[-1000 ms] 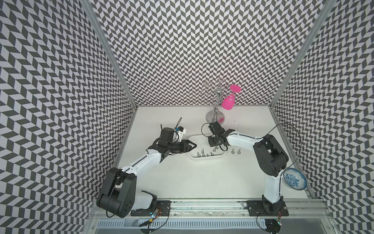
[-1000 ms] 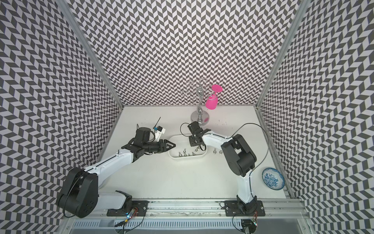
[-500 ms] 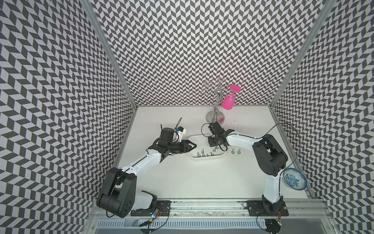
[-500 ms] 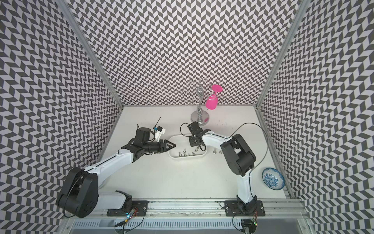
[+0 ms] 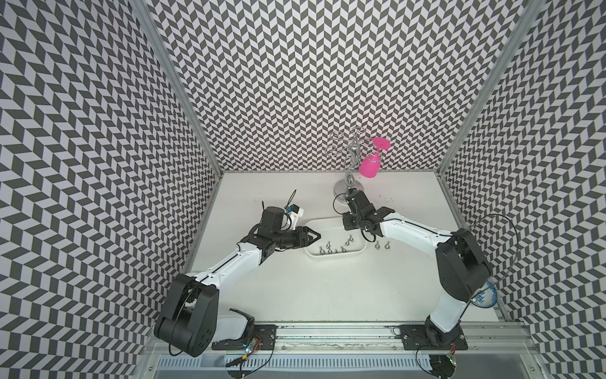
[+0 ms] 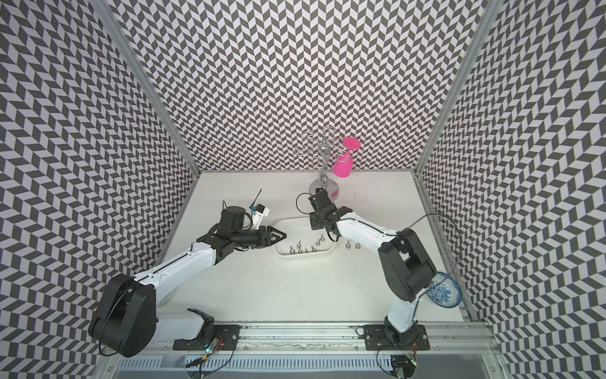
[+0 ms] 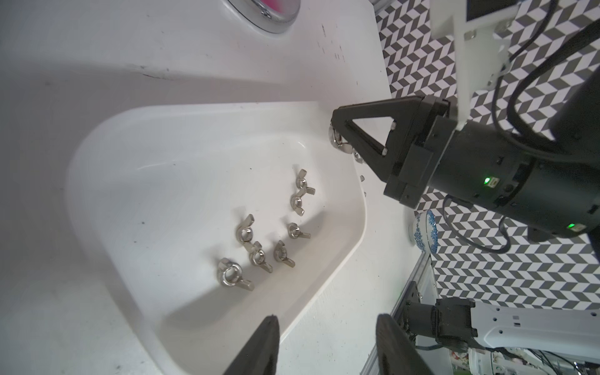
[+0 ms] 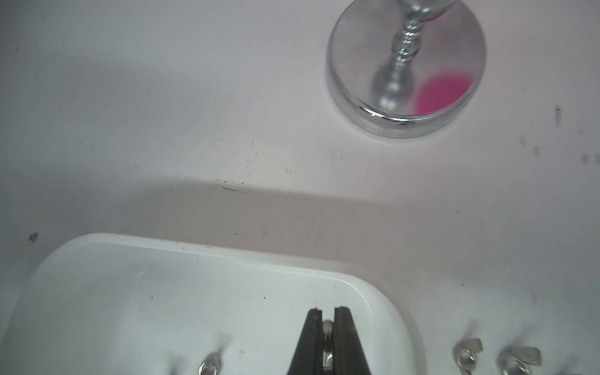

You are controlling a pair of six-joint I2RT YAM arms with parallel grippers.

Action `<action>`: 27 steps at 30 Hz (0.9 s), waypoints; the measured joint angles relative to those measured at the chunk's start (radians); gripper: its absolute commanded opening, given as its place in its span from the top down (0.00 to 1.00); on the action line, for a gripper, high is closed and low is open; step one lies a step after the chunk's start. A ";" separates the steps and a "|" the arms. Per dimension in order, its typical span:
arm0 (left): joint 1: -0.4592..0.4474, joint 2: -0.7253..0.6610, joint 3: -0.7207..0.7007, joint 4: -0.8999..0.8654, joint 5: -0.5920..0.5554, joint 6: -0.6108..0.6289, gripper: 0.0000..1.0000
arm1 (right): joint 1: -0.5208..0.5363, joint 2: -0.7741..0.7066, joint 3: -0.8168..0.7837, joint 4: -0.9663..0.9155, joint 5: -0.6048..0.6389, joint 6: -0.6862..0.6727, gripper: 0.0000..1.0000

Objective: Take out the wing nut from the storage box
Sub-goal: Pick up the wing nut from the storage box, then place the wing nut at the center of the board.

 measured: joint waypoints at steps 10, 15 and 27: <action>-0.333 0.149 0.174 0.061 -0.037 -0.047 0.49 | -0.282 -0.297 -0.427 0.031 0.063 0.105 1.00; -0.415 0.219 0.195 0.080 -0.052 -0.067 0.49 | -0.376 -0.316 -0.495 0.057 0.019 0.135 1.00; -0.425 0.228 0.185 0.121 -0.081 -0.106 0.49 | -0.398 -0.258 -0.528 0.106 -0.068 0.152 1.00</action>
